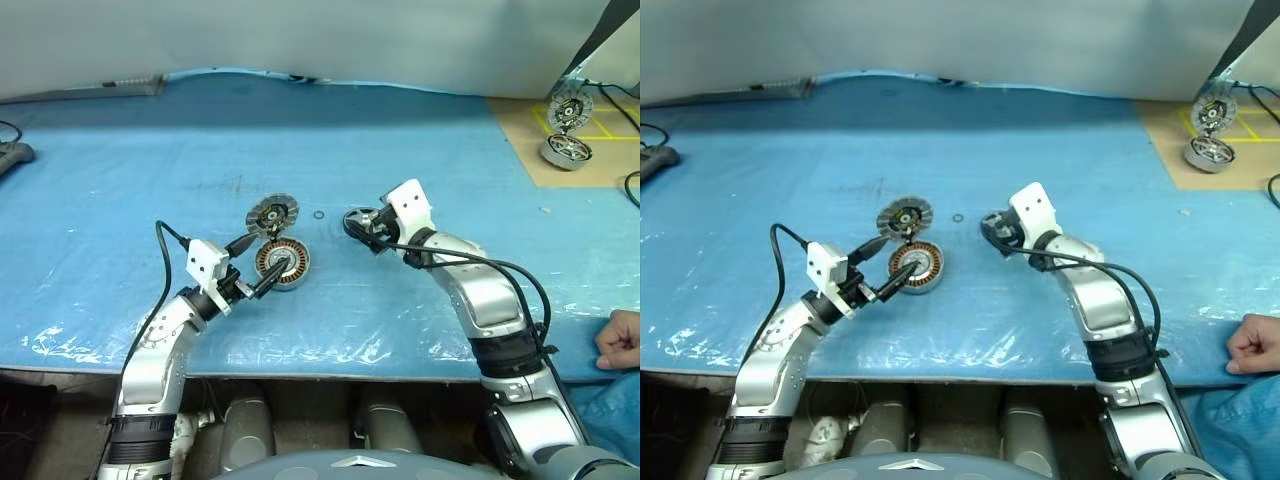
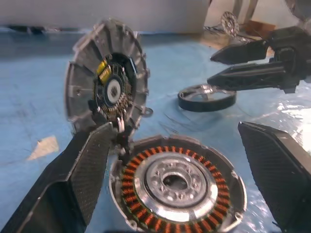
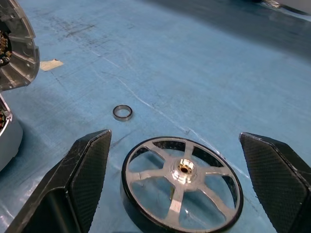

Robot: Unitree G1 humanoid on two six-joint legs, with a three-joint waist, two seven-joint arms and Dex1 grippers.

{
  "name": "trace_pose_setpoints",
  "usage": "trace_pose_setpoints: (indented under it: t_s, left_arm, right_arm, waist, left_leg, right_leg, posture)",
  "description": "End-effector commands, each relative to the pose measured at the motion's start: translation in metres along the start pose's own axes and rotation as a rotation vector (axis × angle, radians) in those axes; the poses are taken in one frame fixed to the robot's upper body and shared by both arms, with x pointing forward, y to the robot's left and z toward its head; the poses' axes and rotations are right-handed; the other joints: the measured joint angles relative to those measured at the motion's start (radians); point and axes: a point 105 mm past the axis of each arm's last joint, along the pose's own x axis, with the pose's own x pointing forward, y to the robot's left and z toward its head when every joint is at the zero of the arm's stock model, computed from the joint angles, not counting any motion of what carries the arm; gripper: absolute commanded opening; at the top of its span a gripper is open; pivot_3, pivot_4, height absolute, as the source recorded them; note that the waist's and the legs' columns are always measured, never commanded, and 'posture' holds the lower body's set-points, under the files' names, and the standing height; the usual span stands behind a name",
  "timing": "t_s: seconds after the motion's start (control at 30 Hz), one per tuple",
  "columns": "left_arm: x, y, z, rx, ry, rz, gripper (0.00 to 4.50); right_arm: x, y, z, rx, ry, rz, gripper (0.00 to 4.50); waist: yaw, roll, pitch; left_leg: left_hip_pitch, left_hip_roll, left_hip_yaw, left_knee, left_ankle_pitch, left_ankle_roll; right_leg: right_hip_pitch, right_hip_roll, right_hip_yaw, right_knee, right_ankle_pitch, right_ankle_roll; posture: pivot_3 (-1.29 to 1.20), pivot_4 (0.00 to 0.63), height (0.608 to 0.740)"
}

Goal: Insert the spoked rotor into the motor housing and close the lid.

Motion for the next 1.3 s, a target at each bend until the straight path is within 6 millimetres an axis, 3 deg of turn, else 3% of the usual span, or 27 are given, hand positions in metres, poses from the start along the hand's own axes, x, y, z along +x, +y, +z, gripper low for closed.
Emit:
trace_pose_setpoints:
  t_s: [0.03, 0.27, 0.4, 0.57, 0.73, 1.13, 1.23, 1.3]
  left_arm:
    - [0.000, -0.001, -0.001, 0.068, -0.019, 0.009, 4.44]
    - [0.001, 0.002, -0.005, 0.067, -0.009, 0.055, 4.44]
    - [0.006, 0.001, -0.007, 0.060, -0.006, 0.070, 4.44]
    - [-0.004, 0.009, -0.008, 0.070, -0.005, 0.097, 4.44]
    - [-0.006, 0.008, -0.008, 0.074, -0.002, 0.101, 4.44]
    - [-0.012, 0.009, -0.011, 0.090, 0.029, 0.104, 4.44]
    - [-0.017, 0.010, -0.015, 0.098, 0.055, 0.108, 4.50]
    - [-0.019, 0.011, -0.016, 0.100, 0.064, 0.108, 4.50]
  right_arm:
    - [0.008, -0.009, 0.019, -0.048, -0.050, 0.028, 4.50]
    - [0.044, -0.017, 0.028, -0.056, 0.088, 0.083, 4.50]
    - [0.063, -0.002, 0.035, -0.032, 0.128, 0.161, 4.50]
    - [0.081, 0.020, 0.026, -0.007, 0.166, 0.221, 4.50]
    - [0.091, 0.035, 0.025, 0.028, 0.165, 0.244, 4.50]
    - [0.099, 0.036, 0.000, 0.068, 0.252, 0.213, 4.50]
    - [0.099, 0.040, -0.003, 0.069, 0.258, 0.221, 3.89]
    - [0.099, 0.041, -0.004, 0.070, 0.259, 0.222, 3.24]
  waist:
    - [-0.002, 0.000, 0.000]
    - [-0.019, 0.000, 0.000]
    - [-0.021, 0.000, 0.000]
    - [-0.019, 0.000, 0.000]
    - [-0.018, 0.000, 0.000]
    - [-0.018, 0.000, 0.000]
    - [-0.019, 0.000, 0.000]
    - [-0.019, 0.000, 0.000]
  left_leg:
    - [0.000, 0.000, 0.000, 0.000, 0.000, 0.000]
    - [0.000, 0.000, 0.000, 0.004, 0.000, 0.000]
    - [0.000, 0.001, 0.000, 0.004, 0.000, 0.000]
    - [-0.001, 0.002, 0.000, 0.004, 0.002, 0.004]
    - [-0.002, 0.003, 0.000, 0.006, 0.002, 0.004]
    - [-0.001, 0.006, 0.000, 0.010, 0.000, 0.001]
    - [0.000, 0.007, 0.001, 0.010, 0.000, 0.001]
    - [0.000, 0.007, 0.001, 0.010, 0.000, 0.001]
  right_leg:
    - [0.000, 0.000, 0.000, 0.000, 0.000, 0.000]
    - [0.000, 0.000, 0.000, 0.003, 0.000, -0.001]
    - [0.000, 0.000, 0.000, 0.004, 0.000, -0.001]
    - [-0.001, 0.000, -0.002, 0.004, -0.001, -0.002]
    - [-0.001, 0.000, -0.002, 0.005, -0.001, -0.003]
    - [-0.002, 0.000, -0.005, 0.014, -0.003, -0.007]
    - [-0.002, 0.000, -0.005, 0.015, -0.003, -0.007]
    - [-0.002, 0.000, -0.005, 0.015, -0.004, -0.008]
  posture:
    - [0.00, 0.150, 0.740]
    - [0.00, 0.150, 0.740]
    - [0.00, 0.150, 0.740]
    - [0.00, 0.150, 0.740]
    - [0.00, 0.150, 0.740]
    - [0.00, 0.150, 0.740]
    - [0.00, 0.150, 0.740]
    - [0.00, 0.150, 0.740]
